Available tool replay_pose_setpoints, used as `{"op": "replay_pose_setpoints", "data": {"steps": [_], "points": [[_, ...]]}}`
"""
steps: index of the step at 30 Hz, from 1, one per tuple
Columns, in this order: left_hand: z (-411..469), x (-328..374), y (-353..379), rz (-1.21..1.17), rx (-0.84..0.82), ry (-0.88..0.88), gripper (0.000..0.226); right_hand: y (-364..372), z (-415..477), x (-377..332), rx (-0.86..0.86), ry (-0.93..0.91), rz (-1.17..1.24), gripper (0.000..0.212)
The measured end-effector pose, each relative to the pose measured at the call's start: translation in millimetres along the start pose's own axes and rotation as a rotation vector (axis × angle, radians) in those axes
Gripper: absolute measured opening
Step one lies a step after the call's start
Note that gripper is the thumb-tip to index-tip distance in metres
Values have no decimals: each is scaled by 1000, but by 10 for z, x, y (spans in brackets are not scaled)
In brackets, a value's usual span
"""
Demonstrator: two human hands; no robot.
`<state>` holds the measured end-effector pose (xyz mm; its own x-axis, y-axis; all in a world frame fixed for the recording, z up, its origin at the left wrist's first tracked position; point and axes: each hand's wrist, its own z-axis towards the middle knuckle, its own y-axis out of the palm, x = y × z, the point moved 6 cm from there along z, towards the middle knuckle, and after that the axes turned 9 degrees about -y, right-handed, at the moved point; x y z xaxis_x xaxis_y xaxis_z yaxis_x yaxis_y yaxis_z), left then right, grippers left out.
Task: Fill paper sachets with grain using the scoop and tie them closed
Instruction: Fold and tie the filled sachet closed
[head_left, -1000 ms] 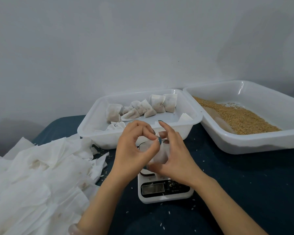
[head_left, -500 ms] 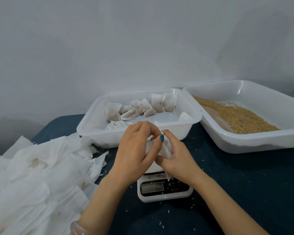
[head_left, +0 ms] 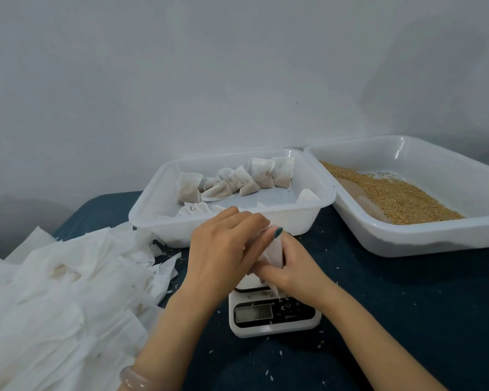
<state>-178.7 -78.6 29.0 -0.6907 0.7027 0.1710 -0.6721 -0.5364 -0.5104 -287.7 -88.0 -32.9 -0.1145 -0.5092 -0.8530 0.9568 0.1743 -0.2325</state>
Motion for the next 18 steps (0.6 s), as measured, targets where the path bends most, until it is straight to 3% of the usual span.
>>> {"op": "replay_pose_setpoints", "data": {"steps": [3, 6, 10, 15, 18], "points": [[-20, 31, 46, 8, -23, -9, 34, 12, 13, 18, 46, 14, 9, 20], [-47, -18, 59, -103, -92, -162, 34, -60, 32, 23, 76, 30, -6, 8], [-170, -188, 71, -268, -131, -369, 38, -434, 53, -36, 249, 94, -145, 20], [-335, -401, 147, -396, -188, -589, 34, -1361, 116, -276, 603, 140, -599, 17], [-343, -477, 183, -507, -197, -666, 32, -1834, 158, -269, 517, 347, -1012, 23]]}}
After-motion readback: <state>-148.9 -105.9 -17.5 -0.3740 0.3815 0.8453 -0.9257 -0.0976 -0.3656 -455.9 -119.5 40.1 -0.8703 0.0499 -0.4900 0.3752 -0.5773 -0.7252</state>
